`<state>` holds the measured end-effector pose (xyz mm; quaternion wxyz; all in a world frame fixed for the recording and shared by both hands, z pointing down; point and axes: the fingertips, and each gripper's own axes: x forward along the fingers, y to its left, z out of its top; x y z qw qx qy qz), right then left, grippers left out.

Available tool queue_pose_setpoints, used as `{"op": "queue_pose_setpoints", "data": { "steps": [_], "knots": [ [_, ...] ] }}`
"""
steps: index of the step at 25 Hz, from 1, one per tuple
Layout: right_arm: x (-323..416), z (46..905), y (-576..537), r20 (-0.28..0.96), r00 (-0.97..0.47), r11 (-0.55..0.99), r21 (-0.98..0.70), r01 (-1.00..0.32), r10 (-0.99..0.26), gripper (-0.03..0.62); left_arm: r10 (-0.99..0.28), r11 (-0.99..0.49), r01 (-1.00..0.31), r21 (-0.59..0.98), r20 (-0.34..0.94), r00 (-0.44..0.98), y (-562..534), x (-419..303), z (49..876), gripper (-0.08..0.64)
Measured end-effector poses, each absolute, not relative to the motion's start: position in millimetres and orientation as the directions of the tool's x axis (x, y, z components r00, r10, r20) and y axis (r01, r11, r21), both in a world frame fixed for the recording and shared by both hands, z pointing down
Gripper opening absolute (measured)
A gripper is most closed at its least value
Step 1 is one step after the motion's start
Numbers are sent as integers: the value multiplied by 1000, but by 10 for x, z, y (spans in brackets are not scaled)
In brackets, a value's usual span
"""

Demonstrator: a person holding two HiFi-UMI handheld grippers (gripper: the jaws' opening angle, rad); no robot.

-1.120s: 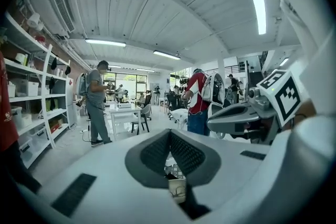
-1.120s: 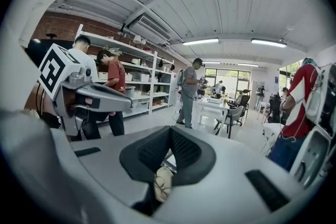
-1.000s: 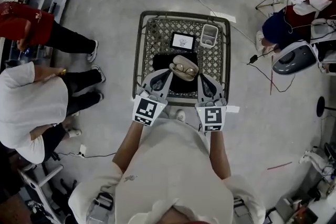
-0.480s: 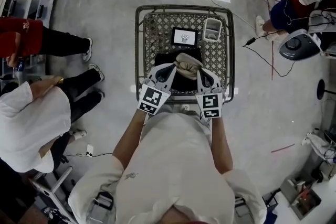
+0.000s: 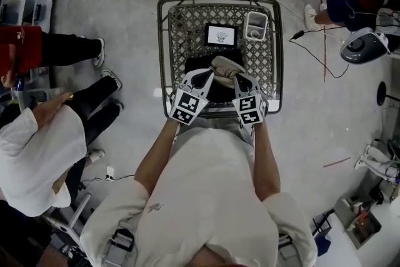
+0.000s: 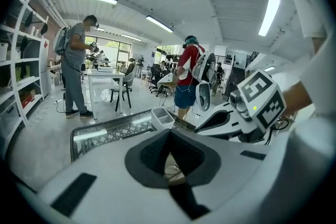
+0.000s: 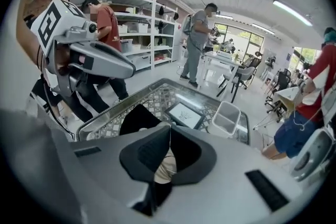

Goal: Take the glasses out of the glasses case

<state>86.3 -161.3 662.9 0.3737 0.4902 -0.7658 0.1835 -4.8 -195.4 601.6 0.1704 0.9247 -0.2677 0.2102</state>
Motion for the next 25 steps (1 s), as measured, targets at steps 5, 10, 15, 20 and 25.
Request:
{"op": "queue_pose_setpoints", "data": {
  "steps": [5,10,15,20,25],
  "knots": [
    [831,6931,-1586,805,-233,500,90,-861,-546,12,-371,-806,-543,237,512,774,-1907,-4,6289,14],
    [806,7206,-1549,843,-221,544,98,-834,-490,14,-335,-806,-529,265,532,778,-1871,33,6525,14],
    [794,7398,-1492,873,-211,588,102,-802,-439,14,-307,-802,-522,292,547,778,-1822,59,6652,14],
    [763,7580,-1445,901,-197,654,117,-748,-386,18,-289,-796,-518,312,557,779,-1810,88,6752,14],
    [738,7718,-1418,920,-187,706,124,-697,-346,21,-266,-794,-511,329,567,780,-1784,130,6861,14]
  ]
}}
